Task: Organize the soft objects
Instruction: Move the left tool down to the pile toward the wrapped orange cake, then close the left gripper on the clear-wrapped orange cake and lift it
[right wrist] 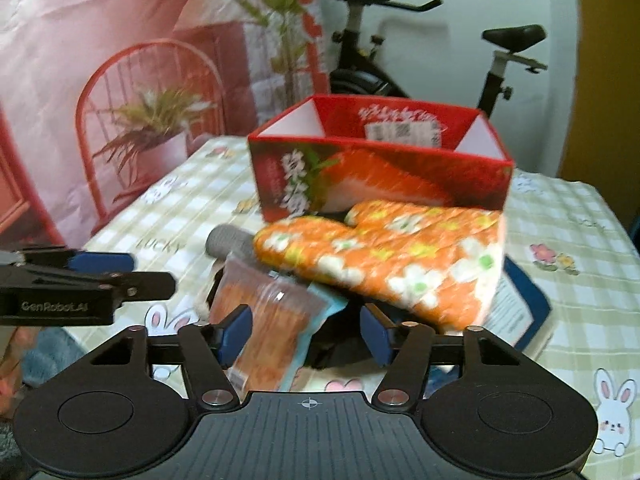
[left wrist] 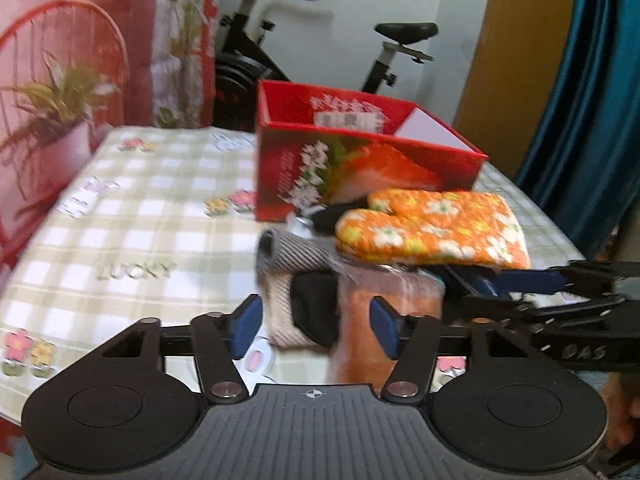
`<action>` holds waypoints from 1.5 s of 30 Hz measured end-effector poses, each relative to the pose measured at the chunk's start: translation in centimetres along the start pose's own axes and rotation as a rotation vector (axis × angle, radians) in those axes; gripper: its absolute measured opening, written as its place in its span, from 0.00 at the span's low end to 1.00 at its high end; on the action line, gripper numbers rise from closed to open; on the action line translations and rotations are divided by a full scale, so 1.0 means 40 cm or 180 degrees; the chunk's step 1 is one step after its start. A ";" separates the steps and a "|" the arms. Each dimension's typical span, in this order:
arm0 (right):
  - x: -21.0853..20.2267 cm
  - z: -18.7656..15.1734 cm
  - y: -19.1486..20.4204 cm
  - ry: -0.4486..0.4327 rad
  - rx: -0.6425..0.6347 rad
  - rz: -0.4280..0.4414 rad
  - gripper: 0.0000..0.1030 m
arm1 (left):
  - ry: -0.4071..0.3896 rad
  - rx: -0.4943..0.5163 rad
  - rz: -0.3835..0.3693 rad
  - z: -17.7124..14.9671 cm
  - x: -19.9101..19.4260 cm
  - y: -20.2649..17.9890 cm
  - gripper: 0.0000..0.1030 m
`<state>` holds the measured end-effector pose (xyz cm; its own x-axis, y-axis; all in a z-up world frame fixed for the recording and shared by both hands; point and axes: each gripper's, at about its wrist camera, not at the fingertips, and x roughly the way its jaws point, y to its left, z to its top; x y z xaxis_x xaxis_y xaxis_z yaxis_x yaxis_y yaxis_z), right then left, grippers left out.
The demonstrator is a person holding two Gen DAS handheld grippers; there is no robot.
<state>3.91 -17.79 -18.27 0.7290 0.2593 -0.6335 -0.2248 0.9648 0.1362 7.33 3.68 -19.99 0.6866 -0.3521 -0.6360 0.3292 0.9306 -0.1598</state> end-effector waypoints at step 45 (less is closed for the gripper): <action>0.110 -0.071 0.070 0.0113 -0.0733 0.0306 0.45 | 0.0349 -0.0688 -0.0875 -0.064 0.126 0.045 0.39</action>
<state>4.67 -14.07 -22.83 0.6749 0.3437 -0.6530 -0.4364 0.8995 0.0224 9.72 3.82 -25.41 0.5141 -0.5902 -0.6224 0.3391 0.8064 -0.4845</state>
